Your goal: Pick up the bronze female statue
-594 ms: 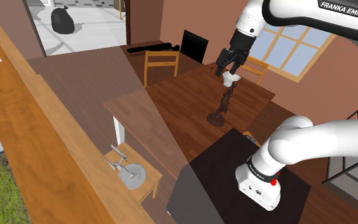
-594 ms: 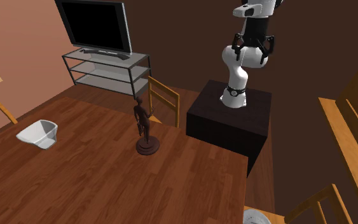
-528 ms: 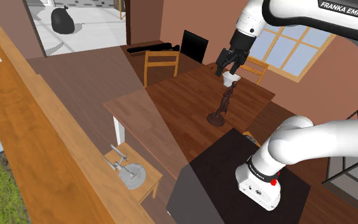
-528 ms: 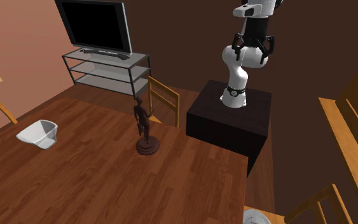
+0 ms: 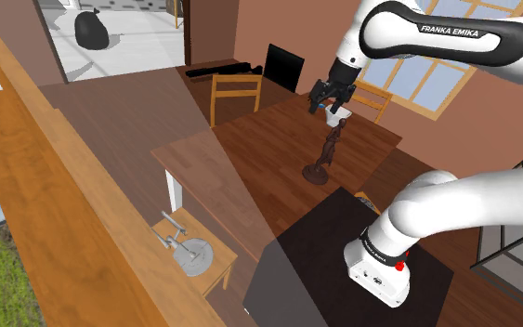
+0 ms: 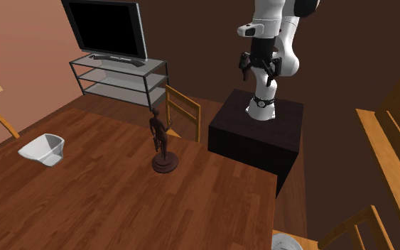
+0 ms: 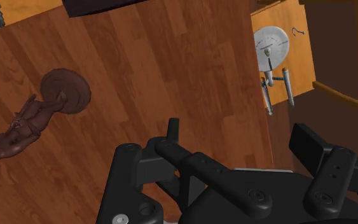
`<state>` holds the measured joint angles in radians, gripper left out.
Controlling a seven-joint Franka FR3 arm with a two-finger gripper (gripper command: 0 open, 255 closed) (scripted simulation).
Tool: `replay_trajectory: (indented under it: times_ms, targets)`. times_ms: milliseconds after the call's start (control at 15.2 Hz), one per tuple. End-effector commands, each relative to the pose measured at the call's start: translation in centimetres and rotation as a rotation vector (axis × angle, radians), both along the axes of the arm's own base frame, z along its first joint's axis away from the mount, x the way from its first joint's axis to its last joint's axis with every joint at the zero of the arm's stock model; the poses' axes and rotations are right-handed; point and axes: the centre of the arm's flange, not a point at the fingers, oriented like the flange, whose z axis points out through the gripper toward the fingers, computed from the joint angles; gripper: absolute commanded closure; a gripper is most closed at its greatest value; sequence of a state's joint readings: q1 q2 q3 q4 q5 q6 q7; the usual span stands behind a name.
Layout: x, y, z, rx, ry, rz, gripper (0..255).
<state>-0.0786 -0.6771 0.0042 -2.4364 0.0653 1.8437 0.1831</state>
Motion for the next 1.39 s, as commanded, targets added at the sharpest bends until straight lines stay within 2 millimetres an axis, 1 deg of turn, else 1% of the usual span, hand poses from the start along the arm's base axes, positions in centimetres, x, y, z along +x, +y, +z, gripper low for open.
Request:
replay_trajectory:
  times_ms: [0,330,660,990,1320]
  targets:
    - [1.1,-1.9,-1.5,-0.002,-0.01,-0.044,0]
    - [3.2,-6.6,-5.1,-0.005,-0.029,-0.15,0]
    - [4.9,-11.5,-8.7,-0.008,-0.049,-0.257,0]
    - [6.1,-16.6,-12.2,-0.011,-0.069,-0.364,0]
    - [6.8,-21.8,-15.7,-0.014,-0.089,-0.47,0]
